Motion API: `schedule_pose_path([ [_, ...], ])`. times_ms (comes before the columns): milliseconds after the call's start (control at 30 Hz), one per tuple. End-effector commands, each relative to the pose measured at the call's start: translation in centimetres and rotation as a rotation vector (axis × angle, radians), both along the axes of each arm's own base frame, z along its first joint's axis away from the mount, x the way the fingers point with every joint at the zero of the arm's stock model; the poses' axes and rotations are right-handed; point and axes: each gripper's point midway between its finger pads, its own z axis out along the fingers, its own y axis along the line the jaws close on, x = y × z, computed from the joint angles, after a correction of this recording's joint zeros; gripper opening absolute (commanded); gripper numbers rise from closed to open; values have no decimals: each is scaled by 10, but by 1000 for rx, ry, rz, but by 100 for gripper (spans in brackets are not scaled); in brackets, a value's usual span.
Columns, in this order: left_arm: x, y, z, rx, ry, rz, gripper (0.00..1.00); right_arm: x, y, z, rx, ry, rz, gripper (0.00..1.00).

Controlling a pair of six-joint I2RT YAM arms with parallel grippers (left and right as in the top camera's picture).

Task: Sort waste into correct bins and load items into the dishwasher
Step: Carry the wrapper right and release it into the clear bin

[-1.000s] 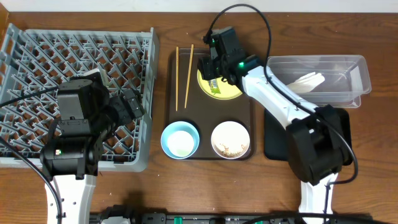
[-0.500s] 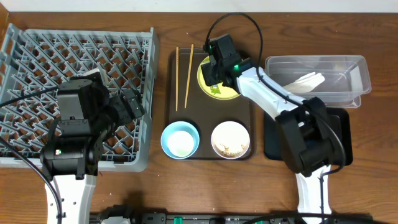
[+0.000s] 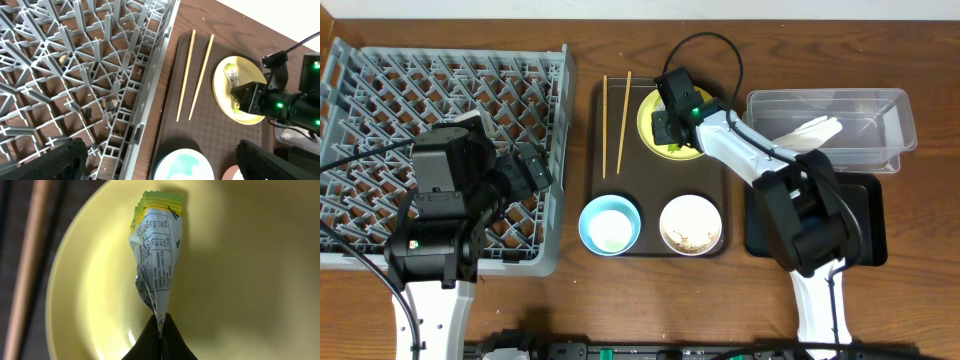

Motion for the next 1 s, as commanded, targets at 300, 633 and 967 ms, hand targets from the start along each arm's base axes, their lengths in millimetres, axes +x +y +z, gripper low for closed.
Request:
schedule_pose_path([
  [300,1,-3,9,4,-24,-25,98,-11,-59,152,159,-126,-416,1],
  [633,1,-3,9,4,-24,-25,98,-33,-163,119,100,102,-749,1],
  [967,1,-3,9,4,-24,-25,98,-30,-233,90,-3,126,-967,1],
])
